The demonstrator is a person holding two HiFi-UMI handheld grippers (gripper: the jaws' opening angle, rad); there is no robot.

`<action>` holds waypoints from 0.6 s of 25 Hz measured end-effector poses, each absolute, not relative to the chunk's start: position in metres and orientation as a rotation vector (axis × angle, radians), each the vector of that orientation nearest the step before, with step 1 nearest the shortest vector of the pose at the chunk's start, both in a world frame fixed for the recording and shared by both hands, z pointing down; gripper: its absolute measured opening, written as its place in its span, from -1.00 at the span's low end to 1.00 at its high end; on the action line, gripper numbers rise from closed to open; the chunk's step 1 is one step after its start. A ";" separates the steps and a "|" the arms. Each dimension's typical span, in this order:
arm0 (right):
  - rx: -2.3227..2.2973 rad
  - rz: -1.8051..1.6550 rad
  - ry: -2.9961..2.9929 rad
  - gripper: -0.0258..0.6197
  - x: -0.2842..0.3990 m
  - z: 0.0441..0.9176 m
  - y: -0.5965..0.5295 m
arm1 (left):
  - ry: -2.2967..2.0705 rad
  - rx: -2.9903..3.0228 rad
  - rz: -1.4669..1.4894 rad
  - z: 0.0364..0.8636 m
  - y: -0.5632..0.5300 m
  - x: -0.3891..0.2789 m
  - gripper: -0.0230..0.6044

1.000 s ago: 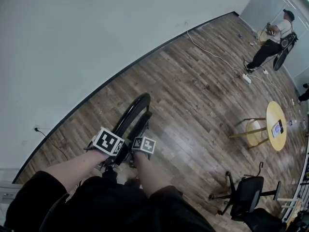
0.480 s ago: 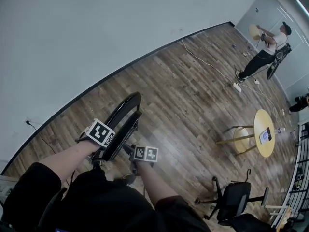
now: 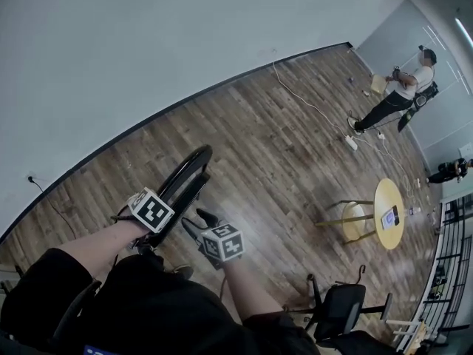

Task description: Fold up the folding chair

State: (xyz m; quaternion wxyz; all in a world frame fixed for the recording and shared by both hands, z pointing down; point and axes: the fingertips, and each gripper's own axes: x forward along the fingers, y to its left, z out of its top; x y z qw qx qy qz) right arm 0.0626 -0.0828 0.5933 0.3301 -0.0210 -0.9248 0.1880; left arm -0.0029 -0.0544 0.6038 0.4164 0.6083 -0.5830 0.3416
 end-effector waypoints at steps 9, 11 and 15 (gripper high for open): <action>-0.290 -0.251 -2.344 -0.19 0.023 0.537 -0.093 | -1.432 1.577 0.802 0.607 -0.056 0.001 -0.60; -0.337 -0.402 -2.294 -0.19 0.014 0.532 -0.098 | -1.432 1.579 0.776 0.605 -0.058 0.000 -0.58; -0.463 -0.697 -2.165 -0.19 -0.002 0.526 -0.110 | -1.451 1.556 0.734 0.603 -0.061 -0.003 -0.60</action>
